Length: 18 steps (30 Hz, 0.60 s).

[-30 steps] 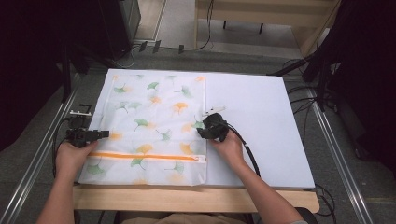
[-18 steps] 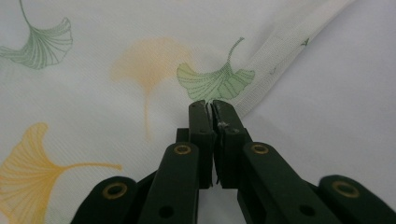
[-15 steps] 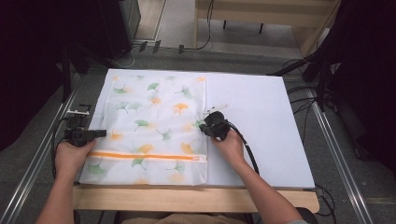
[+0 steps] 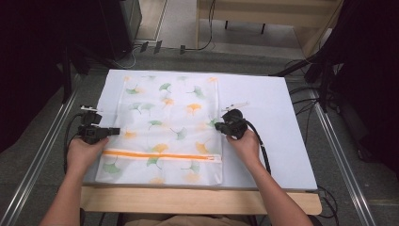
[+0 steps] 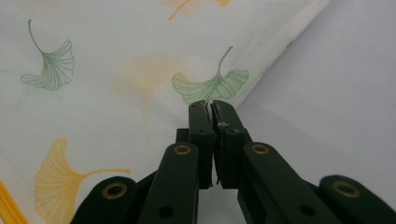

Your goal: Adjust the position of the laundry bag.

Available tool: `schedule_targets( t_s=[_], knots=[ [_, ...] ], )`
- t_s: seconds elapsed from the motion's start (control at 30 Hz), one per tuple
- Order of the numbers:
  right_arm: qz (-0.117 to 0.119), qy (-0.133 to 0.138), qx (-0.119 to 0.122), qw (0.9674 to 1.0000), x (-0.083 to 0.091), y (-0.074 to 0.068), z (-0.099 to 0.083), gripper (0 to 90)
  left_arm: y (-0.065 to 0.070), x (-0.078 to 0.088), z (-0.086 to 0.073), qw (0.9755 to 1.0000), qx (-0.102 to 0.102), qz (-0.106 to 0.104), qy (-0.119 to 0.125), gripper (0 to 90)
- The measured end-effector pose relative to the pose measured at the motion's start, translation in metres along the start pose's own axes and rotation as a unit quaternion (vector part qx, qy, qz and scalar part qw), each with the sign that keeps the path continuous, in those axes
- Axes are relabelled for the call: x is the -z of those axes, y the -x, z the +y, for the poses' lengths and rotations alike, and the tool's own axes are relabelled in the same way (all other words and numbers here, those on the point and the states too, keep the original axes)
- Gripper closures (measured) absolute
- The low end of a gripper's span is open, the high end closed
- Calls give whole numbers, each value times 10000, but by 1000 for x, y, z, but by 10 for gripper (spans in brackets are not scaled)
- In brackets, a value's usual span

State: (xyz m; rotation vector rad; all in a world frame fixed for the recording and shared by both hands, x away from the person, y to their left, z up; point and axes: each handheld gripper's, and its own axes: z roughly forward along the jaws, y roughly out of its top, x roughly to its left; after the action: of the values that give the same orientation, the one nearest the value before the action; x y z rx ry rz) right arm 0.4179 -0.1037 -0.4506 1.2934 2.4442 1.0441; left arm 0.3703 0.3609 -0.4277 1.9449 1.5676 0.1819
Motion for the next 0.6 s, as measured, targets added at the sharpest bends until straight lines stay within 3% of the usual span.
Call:
schedule_targets(
  t_s=[0.3, 0.6],
  knots=[
    [-129, 53, -279, 9995, 21, 26, -12, 889, 29, -15, 14, 9990, -354, -258, -81, 883],
    [-171, 113, -556, 9982, 35, 46, -23, 886, 45, -23, 21, 9975, -414, -572, -53, 881]
  ],
)
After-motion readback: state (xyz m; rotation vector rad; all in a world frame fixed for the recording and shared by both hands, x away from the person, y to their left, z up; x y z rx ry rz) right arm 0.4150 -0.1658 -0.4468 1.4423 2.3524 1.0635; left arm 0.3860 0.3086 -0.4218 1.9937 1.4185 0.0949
